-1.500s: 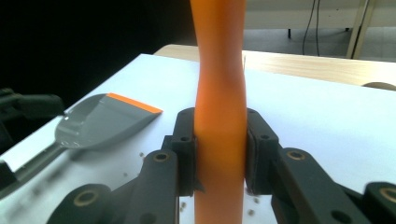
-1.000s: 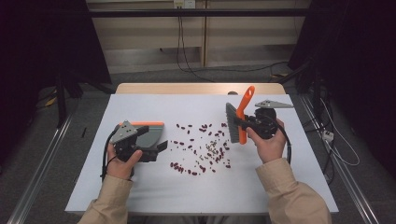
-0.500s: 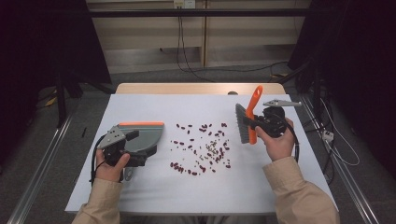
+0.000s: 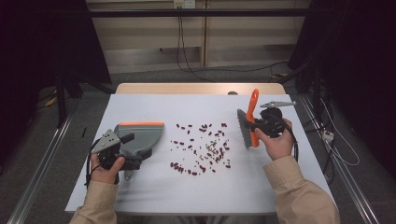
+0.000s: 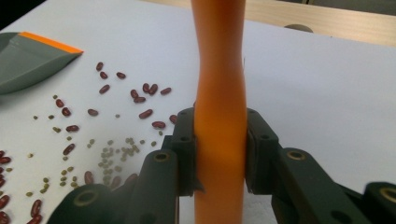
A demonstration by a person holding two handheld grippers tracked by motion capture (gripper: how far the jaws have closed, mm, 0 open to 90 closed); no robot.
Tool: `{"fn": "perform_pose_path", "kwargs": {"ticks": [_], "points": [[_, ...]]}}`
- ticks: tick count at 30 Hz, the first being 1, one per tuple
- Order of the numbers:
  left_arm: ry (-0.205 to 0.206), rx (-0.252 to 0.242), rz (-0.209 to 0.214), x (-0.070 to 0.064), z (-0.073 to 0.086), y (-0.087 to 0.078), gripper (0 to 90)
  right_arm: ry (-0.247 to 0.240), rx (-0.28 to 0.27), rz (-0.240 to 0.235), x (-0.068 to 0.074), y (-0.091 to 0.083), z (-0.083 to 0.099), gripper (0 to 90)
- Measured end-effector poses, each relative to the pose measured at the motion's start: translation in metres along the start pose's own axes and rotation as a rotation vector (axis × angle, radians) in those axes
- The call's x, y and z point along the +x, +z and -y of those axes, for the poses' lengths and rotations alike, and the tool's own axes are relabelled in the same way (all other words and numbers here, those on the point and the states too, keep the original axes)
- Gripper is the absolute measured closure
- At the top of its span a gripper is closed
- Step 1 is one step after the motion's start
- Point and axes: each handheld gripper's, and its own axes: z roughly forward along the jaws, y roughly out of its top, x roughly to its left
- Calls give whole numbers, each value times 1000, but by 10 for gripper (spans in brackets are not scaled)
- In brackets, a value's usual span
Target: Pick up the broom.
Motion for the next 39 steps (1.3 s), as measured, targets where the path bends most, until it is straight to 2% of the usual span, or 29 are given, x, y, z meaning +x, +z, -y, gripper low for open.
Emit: {"fn": "perform_pose_path", "kwargs": {"ticks": [9, 21, 29, 36, 39], "points": [[1, -3, 11, 1, 3, 1, 46, 12, 12, 27, -7, 11, 1, 707], [-8, -4, -5, 3, 6, -4, 46, 10, 13, 47, -10, 25, -2, 710], [-14, 4, -2, 4, 8, -2, 46, 19, -5, 61, -12, 34, -4, 710], [-12, 8, -3, 5, 9, -2, 46, 9, -3, 70, -11, 43, -3, 708], [-19, 3, -10, 5, 9, -4, 46, -11, 3, 76, -9, 46, -4, 707]]}}
